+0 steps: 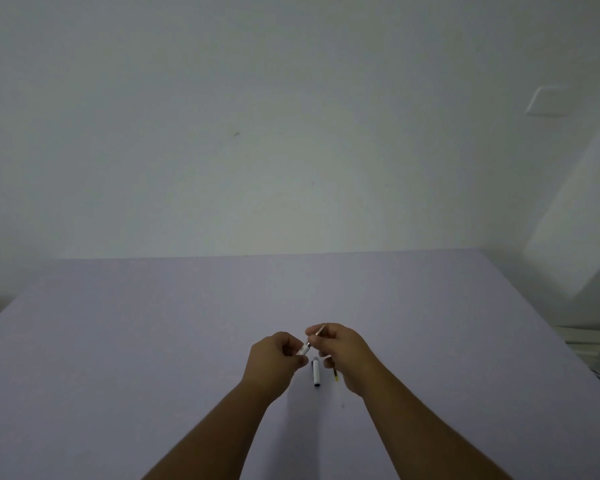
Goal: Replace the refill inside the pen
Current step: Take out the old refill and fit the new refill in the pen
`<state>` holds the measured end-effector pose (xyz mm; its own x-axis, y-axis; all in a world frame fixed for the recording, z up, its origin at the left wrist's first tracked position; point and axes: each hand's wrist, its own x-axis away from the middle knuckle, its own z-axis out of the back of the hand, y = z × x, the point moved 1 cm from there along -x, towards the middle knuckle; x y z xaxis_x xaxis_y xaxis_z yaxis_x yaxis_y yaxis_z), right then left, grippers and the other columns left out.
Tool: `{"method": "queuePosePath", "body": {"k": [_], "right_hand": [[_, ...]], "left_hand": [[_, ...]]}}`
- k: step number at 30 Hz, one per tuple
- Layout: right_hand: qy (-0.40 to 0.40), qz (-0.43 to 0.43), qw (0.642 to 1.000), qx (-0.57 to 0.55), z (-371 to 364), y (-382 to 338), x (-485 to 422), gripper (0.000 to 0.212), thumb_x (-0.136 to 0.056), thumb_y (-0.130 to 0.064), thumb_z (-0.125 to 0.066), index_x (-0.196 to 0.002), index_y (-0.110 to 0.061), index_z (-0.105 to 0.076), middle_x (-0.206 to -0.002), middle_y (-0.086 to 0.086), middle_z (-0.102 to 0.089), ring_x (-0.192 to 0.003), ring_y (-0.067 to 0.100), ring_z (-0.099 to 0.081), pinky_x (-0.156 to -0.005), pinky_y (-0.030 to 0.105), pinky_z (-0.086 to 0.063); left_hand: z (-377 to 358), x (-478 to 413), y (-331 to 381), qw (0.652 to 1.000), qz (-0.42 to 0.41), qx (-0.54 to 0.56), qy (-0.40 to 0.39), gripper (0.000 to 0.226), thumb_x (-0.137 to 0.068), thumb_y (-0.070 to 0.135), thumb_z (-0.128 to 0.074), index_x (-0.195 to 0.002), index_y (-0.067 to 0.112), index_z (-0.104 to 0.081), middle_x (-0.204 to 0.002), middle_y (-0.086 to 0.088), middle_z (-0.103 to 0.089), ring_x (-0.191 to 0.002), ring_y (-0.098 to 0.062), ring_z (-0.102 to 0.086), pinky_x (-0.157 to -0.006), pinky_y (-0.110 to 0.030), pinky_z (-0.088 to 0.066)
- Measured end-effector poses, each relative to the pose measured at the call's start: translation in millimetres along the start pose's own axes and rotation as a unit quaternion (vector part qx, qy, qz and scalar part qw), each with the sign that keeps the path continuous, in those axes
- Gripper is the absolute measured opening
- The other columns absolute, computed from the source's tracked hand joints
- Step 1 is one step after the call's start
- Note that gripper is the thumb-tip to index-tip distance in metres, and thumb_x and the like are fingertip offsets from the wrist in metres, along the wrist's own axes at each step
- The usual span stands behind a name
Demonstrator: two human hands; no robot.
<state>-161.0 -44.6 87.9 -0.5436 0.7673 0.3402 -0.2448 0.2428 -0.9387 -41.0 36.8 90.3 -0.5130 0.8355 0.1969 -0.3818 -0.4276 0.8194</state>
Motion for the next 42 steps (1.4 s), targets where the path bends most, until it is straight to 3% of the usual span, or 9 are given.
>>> {"method": "queuePosePath", "body": {"k": [3, 7, 11, 16, 19, 23, 28, 32, 42], "right_hand": [[0.047, -0.027, 0.997, 0.056, -0.7, 0.8, -2.2, 0.032, -0.079, -0.042, -0.069, -0.075, -0.012, -0.058, -0.076, 0.002, -0.057, -0.062, 0.014, -0.048, -0.056, 0.025, -0.042], [0.002, -0.002, 1.000, 0.004, -2.1, 4.8, -1.8, 0.005, -0.086, -0.025, -0.064, -0.089, -0.023, -0.067, -0.093, 0.001, -0.065, -0.077, 0.013, -0.055, -0.062, 0.023, -0.046], [0.051, -0.030, 0.997, 0.058, -5.4, 3.6, -3.0, 0.034, -0.080, -0.043, -0.068, -0.079, -0.010, -0.058, -0.076, 0.003, -0.058, -0.065, 0.015, -0.049, -0.059, 0.025, -0.043], [0.015, -0.002, 1.000, -0.005, -5.3, 3.7, -2.3, 0.007, -0.086, -0.028, -0.064, -0.087, -0.022, -0.067, -0.089, 0.000, -0.063, -0.079, 0.014, -0.054, -0.065, 0.024, -0.046], [0.059, -0.024, 0.997, 0.049, -8.3, 4.0, -4.5, 0.034, -0.081, -0.044, -0.067, -0.083, -0.010, -0.062, -0.078, 0.005, -0.056, -0.068, 0.016, -0.048, -0.062, 0.027, -0.042], [0.004, -0.010, 1.000, -0.016, -6.7, 4.3, -4.1, 0.010, -0.086, -0.029, -0.064, -0.091, -0.022, -0.068, -0.092, 0.001, -0.065, -0.078, 0.015, -0.054, -0.066, 0.025, -0.046], [0.052, -0.047, 0.997, 0.024, -8.7, 2.4, -7.1, 0.037, -0.078, -0.046, -0.069, -0.079, -0.010, -0.057, -0.075, 0.003, -0.053, -0.065, 0.015, -0.045, -0.057, 0.025, -0.040], [0.019, -0.009, 1.000, -0.018, -5.8, 2.8, -7.0, 0.013, -0.084, -0.032, -0.065, -0.083, -0.020, -0.068, -0.088, 0.002, -0.062, -0.071, 0.013, -0.050, -0.062, 0.025, -0.043], [0.045, 0.009, 0.999, -0.003, -3.7, 2.0, -10.3, 0.020, -0.082, -0.032, -0.068, -0.067, -0.021, -0.062, -0.072, -0.003, -0.060, -0.057, 0.008, -0.043, -0.056, 0.023, -0.037]], "left_hand": [[-3.3, 0.3, 0.8, 1.000, -0.007, -0.016, 0.000, 0.024, -0.075, 0.017, -0.075, -0.066, 0.030, -0.058, -0.065, 0.008, -0.059, -0.060, -0.009, -0.054, -0.062, -0.022, -0.048], [-3.4, -0.2, 0.5, 1.000, 0.004, -0.007, 0.006, 0.022, -0.076, 0.015, -0.074, -0.069, 0.029, -0.059, -0.066, 0.008, -0.061, -0.060, -0.008, -0.055, -0.064, -0.024, -0.050], [-5.3, 1.0, 1.4, 1.000, 0.000, -0.009, 0.005, 0.021, -0.076, 0.016, -0.074, -0.068, 0.028, -0.058, -0.064, 0.008, -0.059, -0.059, -0.009, -0.054, -0.062, -0.022, -0.048], [-2.3, -0.1, 0.7, 1.000, 0.003, 0.003, 0.015, 0.023, -0.077, 0.015, -0.074, -0.068, 0.029, -0.058, -0.066, 0.007, -0.060, -0.061, -0.009, -0.055, -0.064, -0.024, -0.050], [-2.9, 1.3, 1.7, 1.000, -0.004, -0.007, 0.013, 0.019, -0.077, 0.016, -0.074, -0.070, 0.027, -0.059, -0.066, 0.007, -0.060, -0.063, -0.011, -0.056, -0.066, -0.025, -0.050], [-1.7, 0.0, 0.8, 1.000, -0.011, -0.006, 0.014, 0.022, -0.077, 0.015, -0.073, -0.068, 0.028, -0.058, -0.064, 0.008, -0.057, -0.059, -0.008, -0.052, -0.062, -0.022, -0.047], [-4.9, -0.9, 3.3, 1.000, -0.020, -0.017, 0.016, 0.021, -0.077, 0.017, -0.073, -0.068, 0.026, -0.057, -0.062, 0.009, -0.056, -0.057, -0.006, -0.051, -0.058, -0.017, -0.043], [-1.7, -3.8, 2.4, 1.000, -0.013, -0.004, 0.019, 0.013, -0.077, 0.015, -0.074, -0.076, 0.022, -0.062, -0.065, 0.009, -0.058, -0.059, -0.006, -0.052, -0.060, -0.018, -0.044], [-2.6, -4.3, 4.2, 1.000, -0.011, 0.001, 0.017, 0.012, -0.077, 0.015, -0.073, -0.078, 0.021, -0.063, -0.067, 0.007, -0.058, -0.062, -0.009, -0.053, -0.061, -0.018, -0.045]]}}
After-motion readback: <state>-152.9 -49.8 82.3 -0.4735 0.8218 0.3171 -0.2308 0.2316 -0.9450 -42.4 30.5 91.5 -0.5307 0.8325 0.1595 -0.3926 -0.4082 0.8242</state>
